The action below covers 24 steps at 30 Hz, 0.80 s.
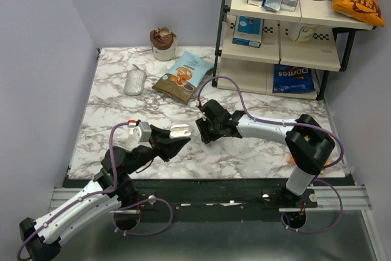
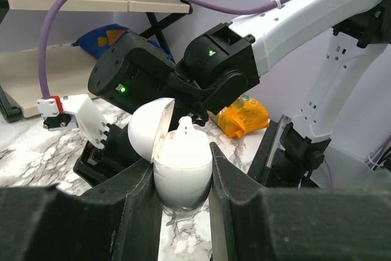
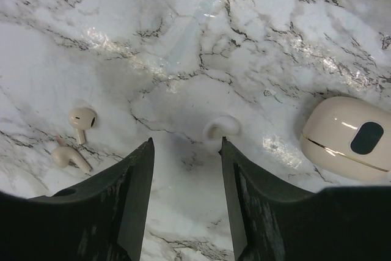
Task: Insert the wireless bluetooth earbuds into the charging case
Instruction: Adjust the earbud at the center of the board.
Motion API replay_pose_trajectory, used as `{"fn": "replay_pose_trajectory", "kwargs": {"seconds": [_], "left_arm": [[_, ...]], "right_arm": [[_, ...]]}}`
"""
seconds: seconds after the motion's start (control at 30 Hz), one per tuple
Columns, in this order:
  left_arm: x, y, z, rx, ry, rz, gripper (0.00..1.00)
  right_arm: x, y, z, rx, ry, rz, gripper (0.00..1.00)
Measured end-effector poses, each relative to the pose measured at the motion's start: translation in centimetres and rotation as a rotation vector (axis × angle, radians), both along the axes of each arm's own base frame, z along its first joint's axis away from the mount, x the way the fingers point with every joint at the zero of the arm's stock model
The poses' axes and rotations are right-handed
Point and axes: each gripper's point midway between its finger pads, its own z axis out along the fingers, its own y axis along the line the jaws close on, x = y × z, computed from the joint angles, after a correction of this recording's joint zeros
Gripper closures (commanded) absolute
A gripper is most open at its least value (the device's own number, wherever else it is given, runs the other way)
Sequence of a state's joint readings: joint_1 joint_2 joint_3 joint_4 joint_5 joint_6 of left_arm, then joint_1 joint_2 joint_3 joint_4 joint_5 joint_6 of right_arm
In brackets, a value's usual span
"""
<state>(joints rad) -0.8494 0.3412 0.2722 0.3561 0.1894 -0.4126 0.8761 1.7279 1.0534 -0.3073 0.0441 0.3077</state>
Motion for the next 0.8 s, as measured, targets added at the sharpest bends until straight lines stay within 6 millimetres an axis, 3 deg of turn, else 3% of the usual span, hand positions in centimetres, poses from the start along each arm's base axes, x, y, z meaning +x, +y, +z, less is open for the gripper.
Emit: {"fn": "replay_pose_trajectory", "kwargs": {"seconds": [0.47,0.8], "left_arm": [[0.0,0.0,0.0,-0.001,0.001,0.001,1.00],[0.0,0.0,0.0,-0.001,0.001,0.001,1.00]], "right_arm": [[0.4,-1.4,-0.7,-0.044,-0.008,-0.043,0.47],[0.4,-2.2,-1.6,-0.073,0.007,-0.065,0.58]]}}
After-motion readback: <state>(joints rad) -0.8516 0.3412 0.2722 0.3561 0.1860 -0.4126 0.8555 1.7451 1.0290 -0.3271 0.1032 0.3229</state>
